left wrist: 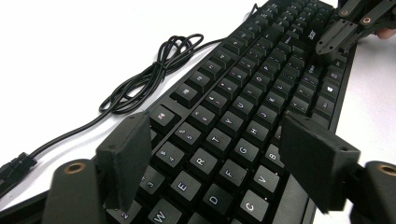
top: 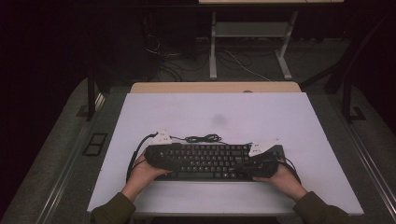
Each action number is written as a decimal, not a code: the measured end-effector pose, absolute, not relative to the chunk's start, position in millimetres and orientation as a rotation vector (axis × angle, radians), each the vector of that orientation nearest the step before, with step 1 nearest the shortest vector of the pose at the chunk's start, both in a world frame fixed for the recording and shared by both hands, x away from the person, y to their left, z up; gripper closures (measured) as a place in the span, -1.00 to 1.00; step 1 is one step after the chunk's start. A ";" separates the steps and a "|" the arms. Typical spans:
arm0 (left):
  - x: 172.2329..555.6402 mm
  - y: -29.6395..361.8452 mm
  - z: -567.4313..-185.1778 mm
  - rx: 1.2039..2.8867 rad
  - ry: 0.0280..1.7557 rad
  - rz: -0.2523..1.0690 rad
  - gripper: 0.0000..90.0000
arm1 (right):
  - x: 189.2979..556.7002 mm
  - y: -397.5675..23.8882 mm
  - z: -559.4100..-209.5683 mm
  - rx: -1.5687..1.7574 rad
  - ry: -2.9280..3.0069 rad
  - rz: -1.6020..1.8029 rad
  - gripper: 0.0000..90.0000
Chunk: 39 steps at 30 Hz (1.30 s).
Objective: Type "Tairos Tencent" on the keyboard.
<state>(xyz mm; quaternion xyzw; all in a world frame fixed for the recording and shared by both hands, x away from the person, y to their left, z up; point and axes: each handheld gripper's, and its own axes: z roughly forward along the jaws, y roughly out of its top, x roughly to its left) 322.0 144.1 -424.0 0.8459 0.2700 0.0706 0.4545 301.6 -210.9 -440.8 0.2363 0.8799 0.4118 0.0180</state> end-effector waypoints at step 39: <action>316.4 162.0 -423.5 2.080 0.724 0.182 0.50 | 333.3 -187.0 -422.8 0.852 2.593 1.466 -0.36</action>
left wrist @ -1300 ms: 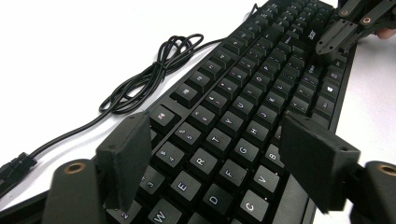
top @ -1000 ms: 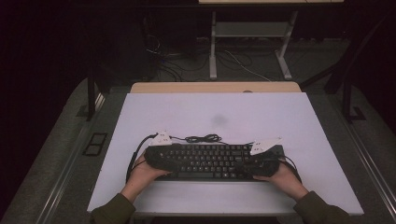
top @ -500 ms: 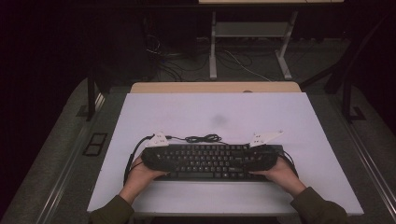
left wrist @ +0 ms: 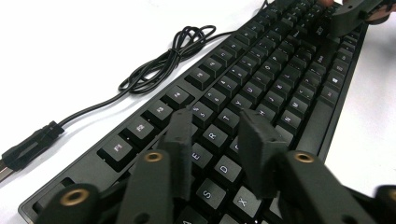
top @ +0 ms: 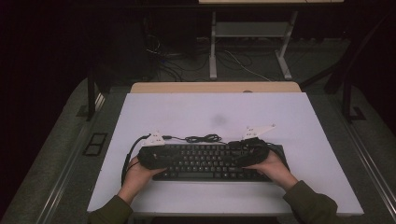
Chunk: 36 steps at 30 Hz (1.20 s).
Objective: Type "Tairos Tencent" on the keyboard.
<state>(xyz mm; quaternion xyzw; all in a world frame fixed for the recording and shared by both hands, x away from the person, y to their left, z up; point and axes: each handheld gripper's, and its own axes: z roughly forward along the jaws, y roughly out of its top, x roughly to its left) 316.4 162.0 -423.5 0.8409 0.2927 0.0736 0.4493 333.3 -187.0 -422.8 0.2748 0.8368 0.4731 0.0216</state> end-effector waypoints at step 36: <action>326.7 155.5 -435.6 2.140 0.733 0.179 0.98 | 337.3 -179.8 -424.3 0.851 2.557 1.480 -0.46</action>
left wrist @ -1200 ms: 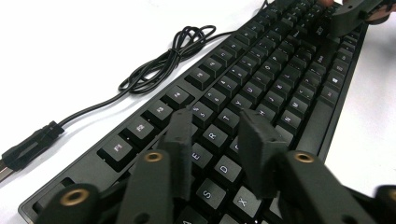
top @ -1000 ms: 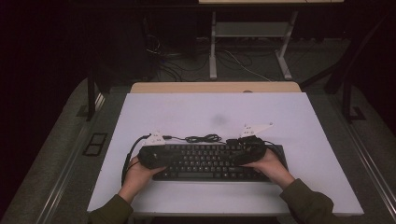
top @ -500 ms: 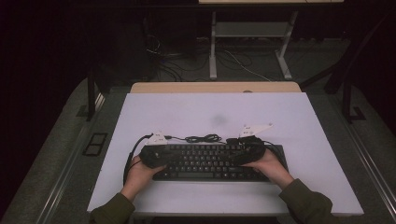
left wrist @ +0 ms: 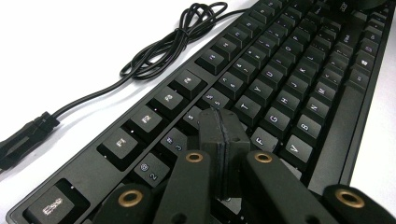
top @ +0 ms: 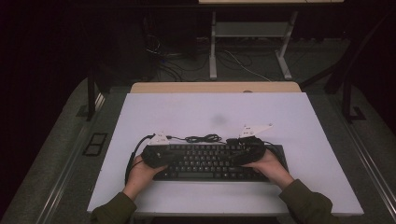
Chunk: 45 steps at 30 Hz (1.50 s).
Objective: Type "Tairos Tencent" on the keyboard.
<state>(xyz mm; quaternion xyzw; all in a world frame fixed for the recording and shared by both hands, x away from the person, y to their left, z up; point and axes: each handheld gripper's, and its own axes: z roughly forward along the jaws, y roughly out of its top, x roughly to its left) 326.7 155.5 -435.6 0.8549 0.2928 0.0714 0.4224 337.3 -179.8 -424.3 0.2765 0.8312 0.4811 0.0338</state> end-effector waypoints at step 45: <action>319.3 153.8 -427.7 2.110 0.702 0.205 -0.36 | 342.7 -154.9 -415.1 0.776 2.642 1.497 0.36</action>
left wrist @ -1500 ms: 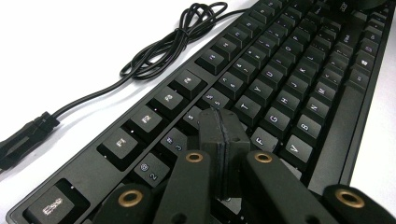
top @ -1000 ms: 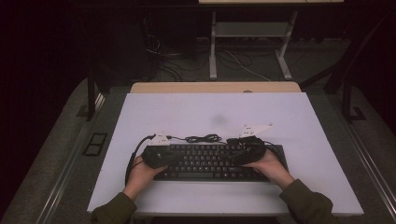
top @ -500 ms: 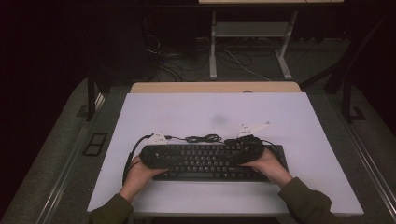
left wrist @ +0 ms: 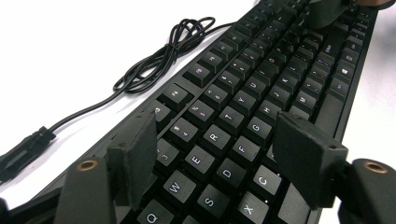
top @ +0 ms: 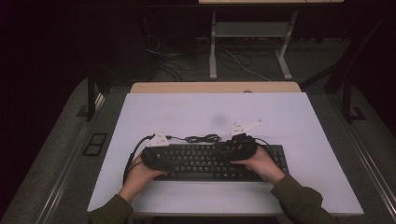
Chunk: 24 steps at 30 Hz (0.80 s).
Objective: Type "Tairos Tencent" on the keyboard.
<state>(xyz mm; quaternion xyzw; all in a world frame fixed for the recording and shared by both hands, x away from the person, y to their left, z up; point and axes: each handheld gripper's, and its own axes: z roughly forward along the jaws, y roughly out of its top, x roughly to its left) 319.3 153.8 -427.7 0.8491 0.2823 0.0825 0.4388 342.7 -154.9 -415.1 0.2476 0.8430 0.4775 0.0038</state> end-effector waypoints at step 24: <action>321.3 154.5 -429.0 2.105 0.746 0.242 -0.98 | 333.1 -137.2 -420.9 0.705 2.701 1.489 0.98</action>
